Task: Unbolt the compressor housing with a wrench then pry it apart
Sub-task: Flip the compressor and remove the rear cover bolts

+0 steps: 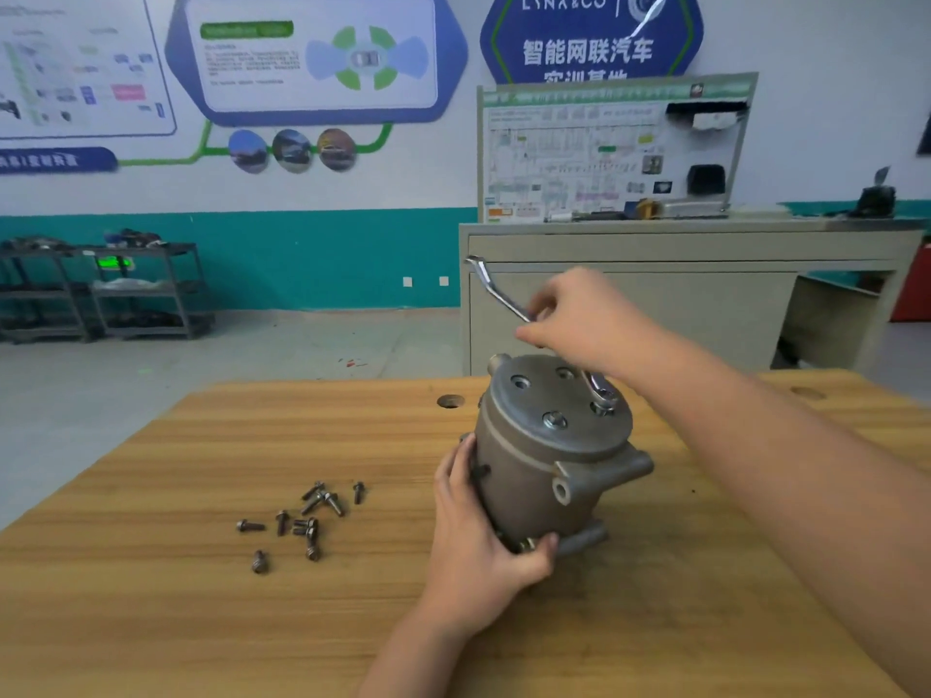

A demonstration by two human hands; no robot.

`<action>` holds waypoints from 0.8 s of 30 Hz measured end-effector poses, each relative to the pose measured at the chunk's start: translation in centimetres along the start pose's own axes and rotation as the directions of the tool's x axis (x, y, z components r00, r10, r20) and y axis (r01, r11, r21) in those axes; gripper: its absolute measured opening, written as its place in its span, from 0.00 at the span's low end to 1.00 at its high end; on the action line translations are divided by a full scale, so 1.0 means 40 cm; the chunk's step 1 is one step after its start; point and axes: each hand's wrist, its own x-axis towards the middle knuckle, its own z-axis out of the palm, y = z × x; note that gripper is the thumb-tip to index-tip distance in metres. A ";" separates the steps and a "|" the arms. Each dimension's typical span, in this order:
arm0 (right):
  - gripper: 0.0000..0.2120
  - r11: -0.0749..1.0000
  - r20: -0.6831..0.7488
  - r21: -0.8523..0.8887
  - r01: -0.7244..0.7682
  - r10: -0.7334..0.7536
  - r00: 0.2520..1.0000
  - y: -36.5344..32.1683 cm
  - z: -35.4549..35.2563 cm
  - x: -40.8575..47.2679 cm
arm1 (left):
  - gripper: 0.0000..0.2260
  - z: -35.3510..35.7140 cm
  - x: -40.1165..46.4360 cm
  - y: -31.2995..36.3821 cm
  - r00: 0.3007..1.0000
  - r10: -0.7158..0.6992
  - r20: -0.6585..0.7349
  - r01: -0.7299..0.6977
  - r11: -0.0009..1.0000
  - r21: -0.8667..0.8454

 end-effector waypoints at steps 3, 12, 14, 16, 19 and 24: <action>0.06 0.941 -0.092 -0.158 0.300 -0.317 0.944 -0.036 0.027 -0.122 | 0.46 0.003 -0.003 -0.002 1.000 0.001 -0.030 -0.001 1.000 -0.005; 0.11 0.182 -0.371 0.925 0.333 0.246 0.896 0.228 0.085 -0.325 | 0.49 0.001 -0.002 -0.018 1.000 -0.004 -0.016 0.003 1.000 -0.015; 0.05 -0.111 -0.070 0.985 0.134 0.452 0.889 0.261 0.062 -0.234 | 0.49 0.006 0.001 -0.019 0.999 0.013 -0.034 -0.014 1.000 -0.025; 0.08 -0.152 0.141 0.986 -0.073 0.508 0.850 0.278 0.027 -0.126 | 0.49 0.011 0.003 -0.021 0.999 0.027 -0.044 -0.028 0.999 -0.018; 0.08 0.173 0.223 0.927 -0.334 0.462 0.858 0.236 0.007 0.003 | 0.50 0.016 0.006 -0.022 0.997 0.042 -0.061 -0.043 0.999 -0.018; 0.07 0.892 0.082 0.447 -0.067 0.034 0.996 0.050 0.003 0.013 | 0.50 0.017 0.008 -0.023 0.997 0.043 -0.064 -0.044 0.999 -0.009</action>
